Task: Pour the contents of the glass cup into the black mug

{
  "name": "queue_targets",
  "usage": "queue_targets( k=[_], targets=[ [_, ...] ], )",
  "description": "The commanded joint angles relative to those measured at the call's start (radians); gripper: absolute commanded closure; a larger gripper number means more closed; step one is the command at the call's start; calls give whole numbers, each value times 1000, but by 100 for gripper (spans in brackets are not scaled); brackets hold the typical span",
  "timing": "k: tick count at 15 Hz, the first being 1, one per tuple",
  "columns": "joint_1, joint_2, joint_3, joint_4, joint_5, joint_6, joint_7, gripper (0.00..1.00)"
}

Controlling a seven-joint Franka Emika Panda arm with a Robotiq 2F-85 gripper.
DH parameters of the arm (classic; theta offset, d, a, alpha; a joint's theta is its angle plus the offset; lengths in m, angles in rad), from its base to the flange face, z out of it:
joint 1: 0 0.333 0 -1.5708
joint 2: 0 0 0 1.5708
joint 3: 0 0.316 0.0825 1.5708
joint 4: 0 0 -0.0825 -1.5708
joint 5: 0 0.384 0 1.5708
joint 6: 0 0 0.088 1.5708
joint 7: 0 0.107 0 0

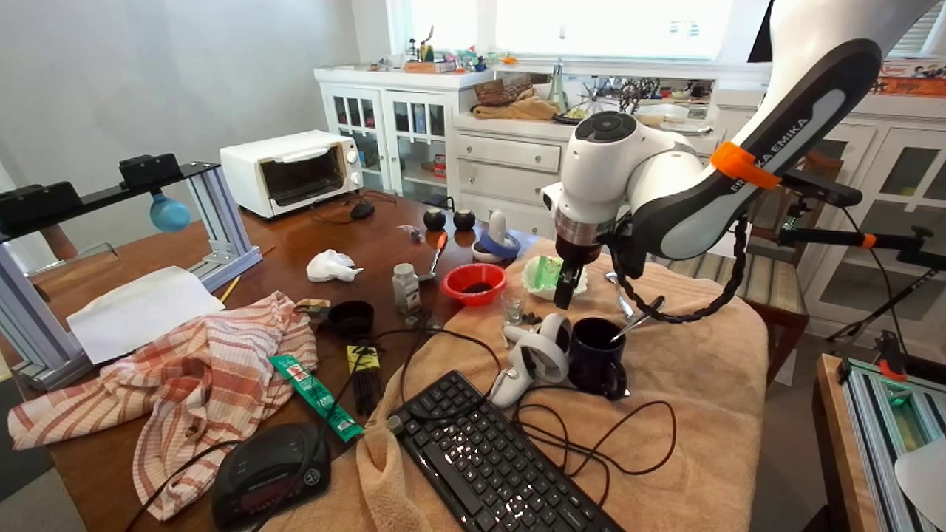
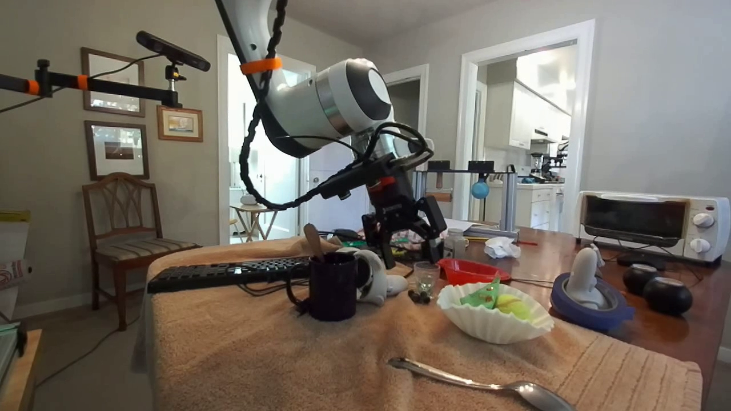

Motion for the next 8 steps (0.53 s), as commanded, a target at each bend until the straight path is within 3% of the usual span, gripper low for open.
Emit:
queue_targets(
  k=[1,6,8],
  targets=[
    [-2,26,-13,38,-43,41,55,0],
    [-24,86,-12,91,-19,123,7,0],
    [-51,133,9,119,41,176,-69,0]
  ],
)
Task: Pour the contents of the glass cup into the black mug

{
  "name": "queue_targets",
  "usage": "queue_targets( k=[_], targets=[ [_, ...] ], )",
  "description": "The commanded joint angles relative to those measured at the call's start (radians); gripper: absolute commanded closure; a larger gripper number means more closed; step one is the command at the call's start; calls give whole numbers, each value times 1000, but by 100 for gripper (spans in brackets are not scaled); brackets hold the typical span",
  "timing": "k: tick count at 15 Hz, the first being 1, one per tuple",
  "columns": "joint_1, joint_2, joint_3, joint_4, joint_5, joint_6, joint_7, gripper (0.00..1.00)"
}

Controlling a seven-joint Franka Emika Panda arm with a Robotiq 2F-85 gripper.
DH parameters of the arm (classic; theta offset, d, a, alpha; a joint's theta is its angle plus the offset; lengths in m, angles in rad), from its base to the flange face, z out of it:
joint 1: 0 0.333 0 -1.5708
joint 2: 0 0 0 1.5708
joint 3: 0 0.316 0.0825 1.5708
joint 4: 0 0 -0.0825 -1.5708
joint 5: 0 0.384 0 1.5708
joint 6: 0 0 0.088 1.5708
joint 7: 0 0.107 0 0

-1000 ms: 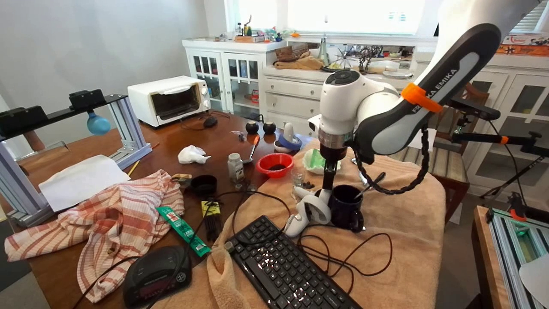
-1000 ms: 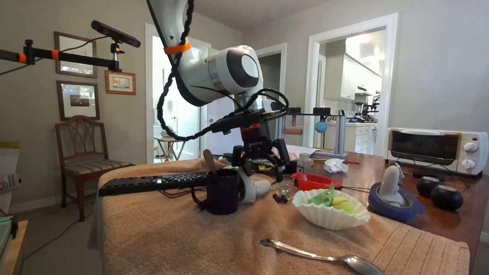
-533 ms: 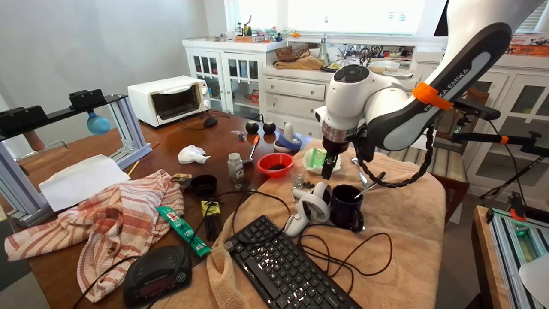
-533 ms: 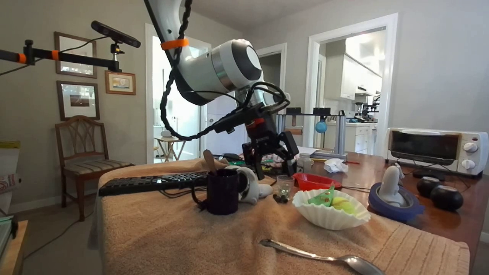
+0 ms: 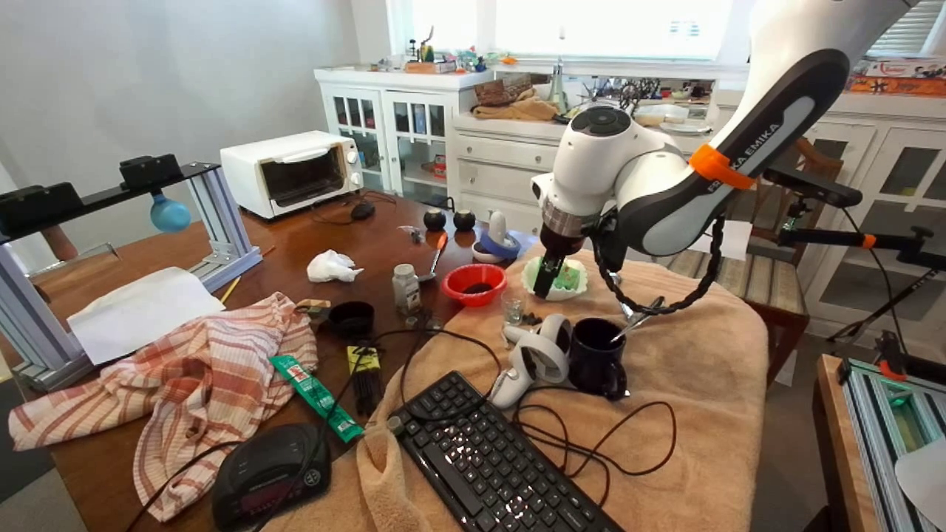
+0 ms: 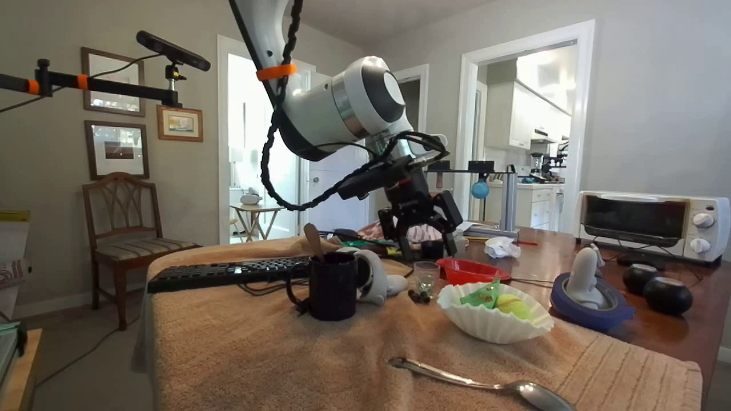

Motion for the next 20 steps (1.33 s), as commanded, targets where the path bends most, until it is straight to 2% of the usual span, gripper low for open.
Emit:
queue_targets(
  k=[1,6,12,20],
  targets=[
    [-47,101,33,63,80,93,-118,0],
    [-52,122,79,62,209,120,-291,0],
    [-55,145,100,95,257,109,-390,0],
    [-149,230,187,178,360,111,-574,0]
  ],
)
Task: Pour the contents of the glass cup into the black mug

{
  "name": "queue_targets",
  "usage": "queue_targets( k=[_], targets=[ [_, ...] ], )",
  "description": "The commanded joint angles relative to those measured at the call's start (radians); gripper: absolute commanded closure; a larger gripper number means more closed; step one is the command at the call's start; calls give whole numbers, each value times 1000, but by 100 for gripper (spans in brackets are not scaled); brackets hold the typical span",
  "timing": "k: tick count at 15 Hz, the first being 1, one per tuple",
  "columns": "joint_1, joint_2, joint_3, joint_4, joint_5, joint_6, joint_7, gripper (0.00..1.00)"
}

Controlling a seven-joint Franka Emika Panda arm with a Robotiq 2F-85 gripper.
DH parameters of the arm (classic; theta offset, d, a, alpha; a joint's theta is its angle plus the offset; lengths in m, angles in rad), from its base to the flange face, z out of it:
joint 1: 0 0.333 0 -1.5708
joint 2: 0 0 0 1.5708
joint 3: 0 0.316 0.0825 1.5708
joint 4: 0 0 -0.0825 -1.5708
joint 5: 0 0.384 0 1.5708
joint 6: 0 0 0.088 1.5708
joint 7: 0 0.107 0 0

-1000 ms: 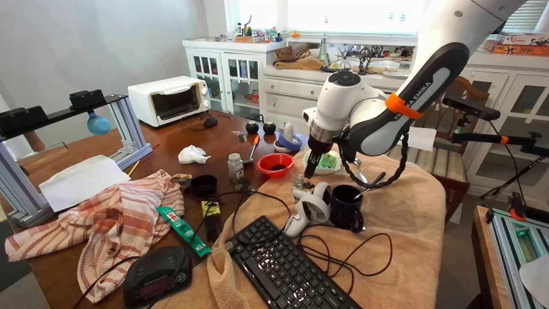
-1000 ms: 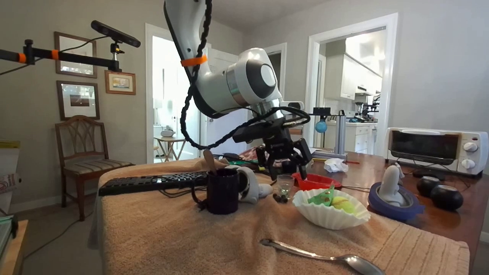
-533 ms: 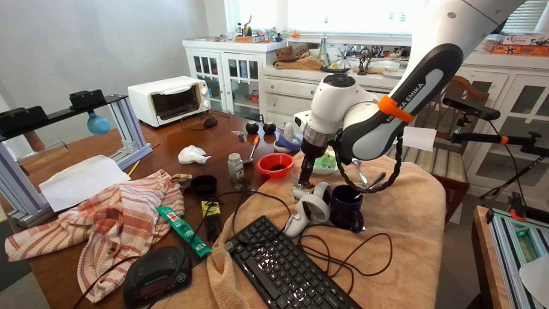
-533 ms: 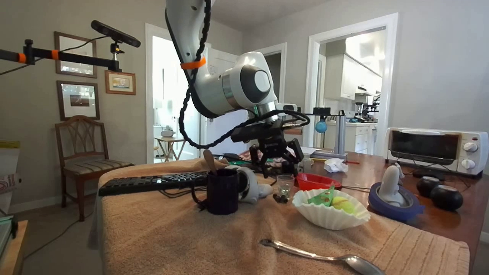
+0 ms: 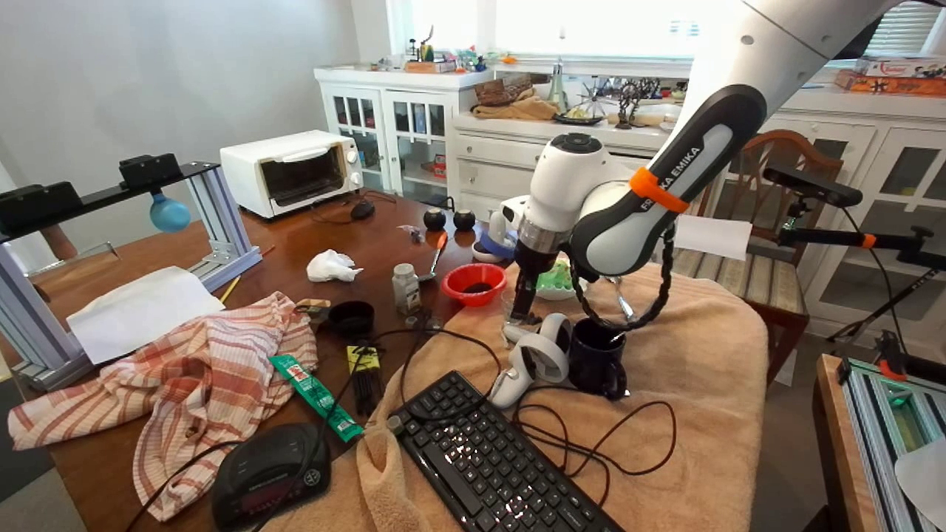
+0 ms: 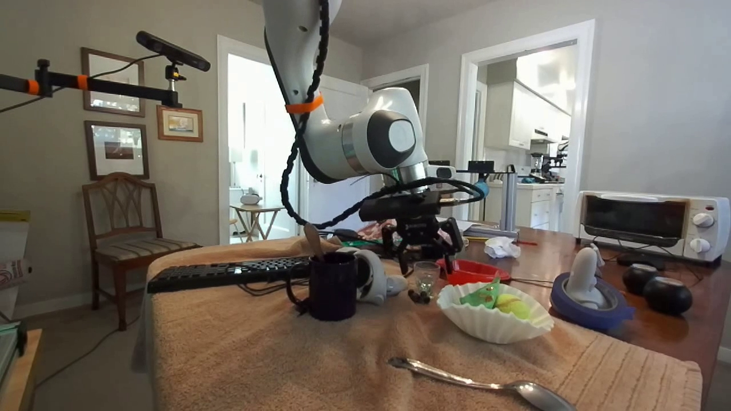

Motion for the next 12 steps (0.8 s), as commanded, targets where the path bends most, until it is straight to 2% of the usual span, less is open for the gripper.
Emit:
queue_targets(
  k=[1,2,3,5,8,10,12],
  targets=[
    [-50,60,56,58,61,6,-92,0],
    [-59,66,68,64,72,3,-106,1],
    [-63,69,75,67,79,4,-114,25],
    [-67,73,86,70,90,0,-124,30],
    [-46,57,72,54,88,0,-99,56],
    [-27,49,51,47,80,1,-73,70],
    [-26,49,48,46,83,2,-67,70]
  ],
)
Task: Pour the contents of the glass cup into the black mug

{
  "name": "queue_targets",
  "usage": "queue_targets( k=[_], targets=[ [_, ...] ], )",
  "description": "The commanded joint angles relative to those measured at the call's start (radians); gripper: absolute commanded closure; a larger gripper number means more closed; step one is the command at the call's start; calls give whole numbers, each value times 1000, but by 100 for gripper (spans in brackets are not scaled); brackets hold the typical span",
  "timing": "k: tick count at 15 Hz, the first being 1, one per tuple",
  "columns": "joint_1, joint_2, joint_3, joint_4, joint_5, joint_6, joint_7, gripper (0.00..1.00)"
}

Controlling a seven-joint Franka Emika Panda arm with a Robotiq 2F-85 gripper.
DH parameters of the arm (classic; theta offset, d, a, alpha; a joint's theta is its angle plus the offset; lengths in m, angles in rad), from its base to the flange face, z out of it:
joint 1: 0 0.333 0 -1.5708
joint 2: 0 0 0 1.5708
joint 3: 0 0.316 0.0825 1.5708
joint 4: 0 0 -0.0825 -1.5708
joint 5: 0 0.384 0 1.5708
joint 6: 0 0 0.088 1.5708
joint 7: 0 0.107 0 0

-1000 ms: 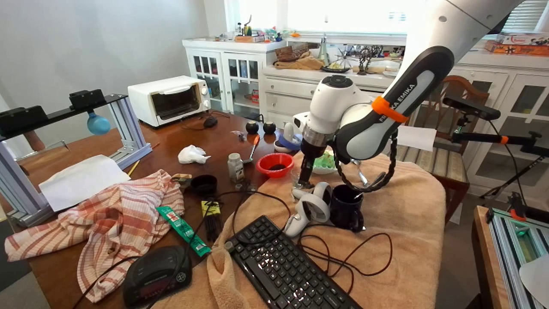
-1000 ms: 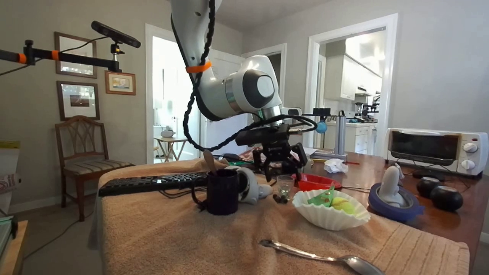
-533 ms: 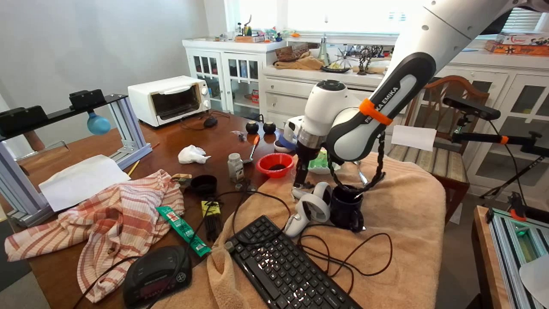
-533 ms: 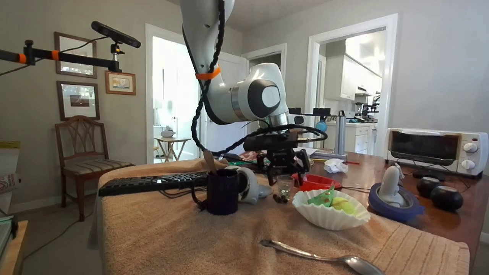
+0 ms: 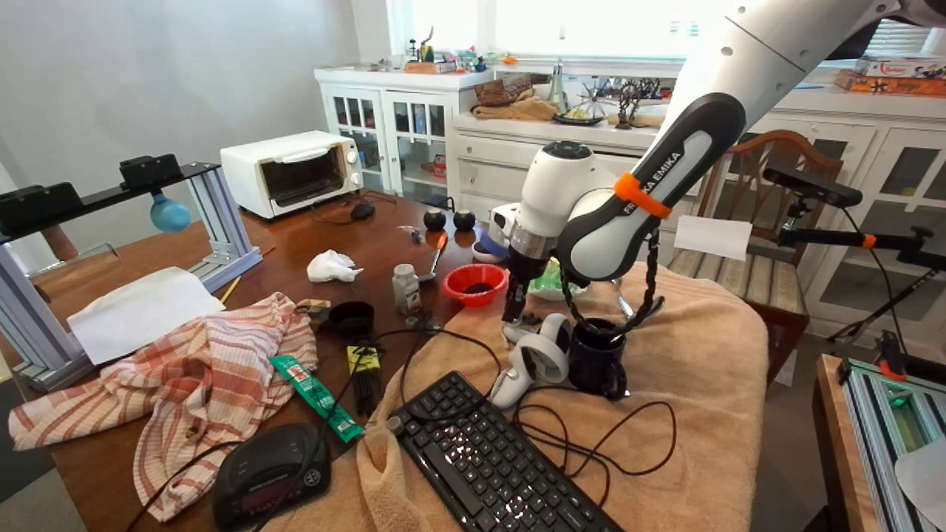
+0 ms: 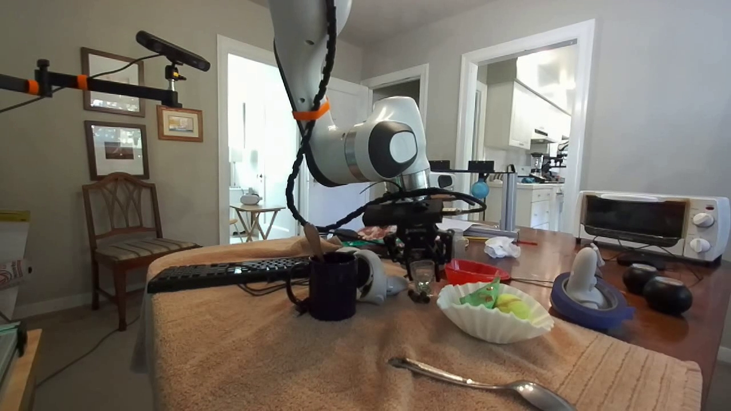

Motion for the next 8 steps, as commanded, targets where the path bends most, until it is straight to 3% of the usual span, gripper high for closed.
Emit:
queue_targets(
  k=[1,3,8],
  targets=[
    [12,-4,-10,-4,28,-6,10,70],
    [16,-50,-7,-45,27,-2,11,70],
    [103,-185,-81,-154,-39,25,70,70]
  ],
)
